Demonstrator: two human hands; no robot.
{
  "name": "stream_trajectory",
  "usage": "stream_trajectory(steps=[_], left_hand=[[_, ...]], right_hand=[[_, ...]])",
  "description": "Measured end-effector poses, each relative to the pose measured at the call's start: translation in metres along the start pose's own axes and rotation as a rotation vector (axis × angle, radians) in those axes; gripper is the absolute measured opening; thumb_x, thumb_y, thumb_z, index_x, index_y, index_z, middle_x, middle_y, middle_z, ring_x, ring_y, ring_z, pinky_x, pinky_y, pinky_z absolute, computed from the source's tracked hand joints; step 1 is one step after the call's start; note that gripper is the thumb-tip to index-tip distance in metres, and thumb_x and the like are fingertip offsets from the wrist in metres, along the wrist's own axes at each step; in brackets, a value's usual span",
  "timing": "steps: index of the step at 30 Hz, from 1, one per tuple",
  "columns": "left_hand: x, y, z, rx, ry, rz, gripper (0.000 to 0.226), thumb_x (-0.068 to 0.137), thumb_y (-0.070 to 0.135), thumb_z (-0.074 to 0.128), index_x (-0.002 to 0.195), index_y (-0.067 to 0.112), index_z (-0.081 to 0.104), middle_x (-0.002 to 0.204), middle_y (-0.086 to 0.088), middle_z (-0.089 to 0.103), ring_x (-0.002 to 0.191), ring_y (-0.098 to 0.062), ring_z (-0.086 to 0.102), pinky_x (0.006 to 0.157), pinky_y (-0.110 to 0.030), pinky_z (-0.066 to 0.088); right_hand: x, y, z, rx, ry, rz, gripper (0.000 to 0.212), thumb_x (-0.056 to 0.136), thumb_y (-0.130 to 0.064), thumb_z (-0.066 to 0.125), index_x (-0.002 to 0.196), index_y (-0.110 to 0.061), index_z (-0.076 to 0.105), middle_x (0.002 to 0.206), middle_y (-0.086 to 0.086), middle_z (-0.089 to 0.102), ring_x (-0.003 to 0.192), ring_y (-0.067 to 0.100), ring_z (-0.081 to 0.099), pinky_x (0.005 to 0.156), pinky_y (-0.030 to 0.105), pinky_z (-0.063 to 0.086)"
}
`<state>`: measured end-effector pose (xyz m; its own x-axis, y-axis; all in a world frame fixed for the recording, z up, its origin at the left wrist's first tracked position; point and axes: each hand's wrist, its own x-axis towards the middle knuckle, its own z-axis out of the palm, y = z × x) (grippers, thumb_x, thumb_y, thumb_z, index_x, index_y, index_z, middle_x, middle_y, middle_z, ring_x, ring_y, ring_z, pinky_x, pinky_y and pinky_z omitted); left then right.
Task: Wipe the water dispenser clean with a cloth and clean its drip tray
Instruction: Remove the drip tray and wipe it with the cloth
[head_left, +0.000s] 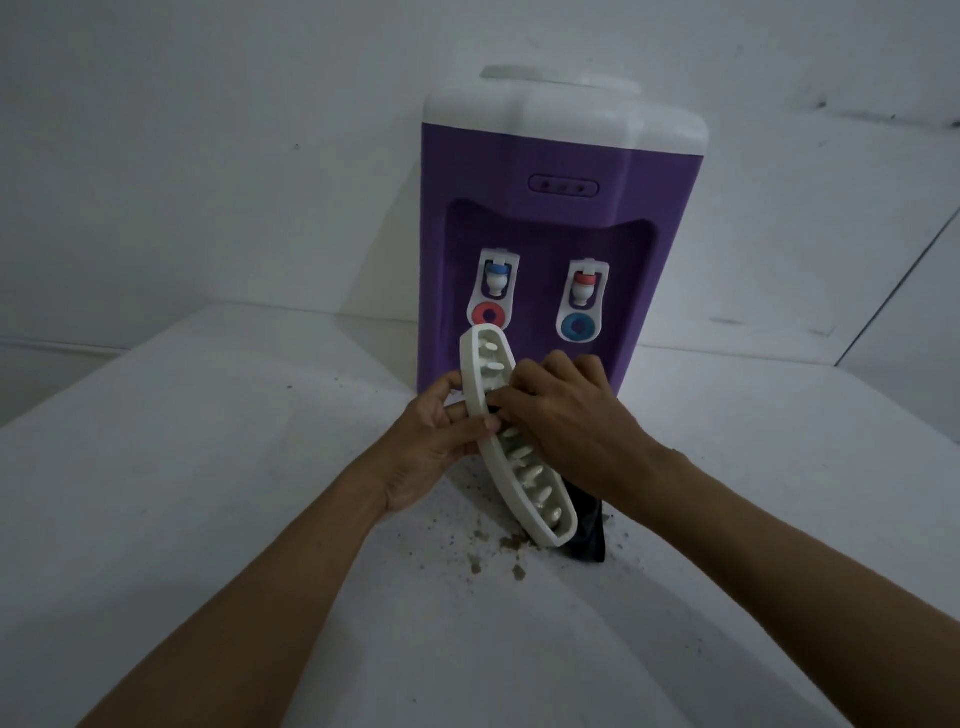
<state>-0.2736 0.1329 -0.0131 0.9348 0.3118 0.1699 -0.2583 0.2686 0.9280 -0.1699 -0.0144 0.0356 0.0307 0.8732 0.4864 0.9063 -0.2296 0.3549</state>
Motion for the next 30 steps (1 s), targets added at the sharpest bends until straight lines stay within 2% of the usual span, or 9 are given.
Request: stream_trajectory(steps=[4,8,11,13,16,20,23,26,30], left_hand=[[-0.001,0.001,0.004,-0.011,0.01,0.016,0.051,0.077,0.002,0.068,0.124,0.011,0.051,0.113,-0.018,0.07,0.105,-0.028,0.066,0.084,-0.036,0.057],[0.0,0.002,0.005,-0.011,0.004,0.019,0.049,0.077,0.002,0.067,0.123,0.013,0.052,0.11,-0.016,0.071,0.103,-0.026,0.067,0.08,-0.033,0.057],[0.0,0.002,0.005,0.002,-0.01,0.006,0.051,0.077,0.004,0.068,0.125,0.014,0.051,0.111,-0.016,0.071,0.104,-0.026,0.068,0.083,-0.035,0.057],[-0.001,0.002,0.004,0.022,-0.015,0.004,0.053,0.079,0.006,0.068,0.127,0.013,0.049,0.114,-0.019,0.069,0.105,-0.028,0.067,0.086,-0.038,0.056],[-0.002,0.002,0.004,0.025,-0.008,0.013,0.054,0.079,0.007,0.068,0.129,0.011,0.048,0.115,-0.019,0.068,0.106,-0.028,0.066,0.087,-0.037,0.056],[-0.003,0.003,0.007,0.027,-0.007,0.028,0.05,0.078,0.007,0.068,0.124,0.012,0.05,0.113,-0.015,0.07,0.106,-0.025,0.067,0.082,-0.033,0.056],[-0.002,0.003,0.007,0.034,0.002,0.041,0.051,0.077,0.007,0.069,0.123,0.014,0.05,0.111,-0.013,0.072,0.105,-0.025,0.067,0.081,-0.031,0.056],[-0.003,0.002,0.006,0.047,-0.003,0.031,0.053,0.078,0.009,0.069,0.126,0.015,0.048,0.114,-0.015,0.07,0.11,-0.028,0.066,0.087,-0.036,0.055],[-0.003,0.002,0.006,0.056,0.004,0.024,0.052,0.08,0.008,0.068,0.128,0.013,0.048,0.116,-0.018,0.069,0.11,-0.029,0.065,0.087,-0.036,0.055]], right_hand=[[-0.002,0.0,-0.007,-0.075,-0.079,0.049,0.03,0.08,-0.027,0.07,0.107,-0.018,0.063,0.098,0.004,0.061,0.088,0.023,0.05,0.077,0.038,0.04],[-0.003,-0.002,-0.006,-0.014,-0.045,0.085,0.024,0.079,-0.024,0.074,0.1,-0.016,0.065,0.093,0.002,0.061,0.084,0.021,0.048,0.073,0.034,0.036],[0.0,-0.004,-0.002,0.06,-0.002,0.074,0.018,0.081,-0.021,0.071,0.097,-0.017,0.066,0.095,0.001,0.062,0.086,0.02,0.045,0.074,0.031,0.028],[0.001,-0.007,-0.002,0.087,0.025,0.055,0.02,0.077,-0.023,0.072,0.095,-0.018,0.067,0.095,0.001,0.063,0.085,0.022,0.049,0.074,0.032,0.03],[0.002,-0.006,-0.006,-0.005,-0.031,0.038,0.026,0.073,-0.027,0.075,0.097,-0.02,0.067,0.094,0.0,0.064,0.084,0.022,0.05,0.073,0.036,0.036],[-0.001,-0.003,-0.009,-0.138,-0.08,0.12,0.028,0.075,-0.029,0.074,0.099,-0.018,0.065,0.09,0.002,0.063,0.083,0.024,0.05,0.075,0.04,0.037],[-0.004,-0.004,-0.006,0.034,-0.037,0.217,0.014,0.089,-0.028,0.061,0.101,-0.02,0.064,0.093,-0.001,0.06,0.087,0.02,0.044,0.078,0.037,0.033],[-0.007,-0.01,0.002,0.328,0.042,0.265,0.018,0.095,-0.028,0.048,0.101,-0.022,0.064,0.099,-0.002,0.06,0.09,0.018,0.043,0.079,0.035,0.032],[-0.007,-0.01,0.004,0.163,0.051,0.172,0.018,0.088,-0.032,0.056,0.1,-0.022,0.065,0.098,-0.002,0.062,0.087,0.02,0.049,0.077,0.036,0.035]])
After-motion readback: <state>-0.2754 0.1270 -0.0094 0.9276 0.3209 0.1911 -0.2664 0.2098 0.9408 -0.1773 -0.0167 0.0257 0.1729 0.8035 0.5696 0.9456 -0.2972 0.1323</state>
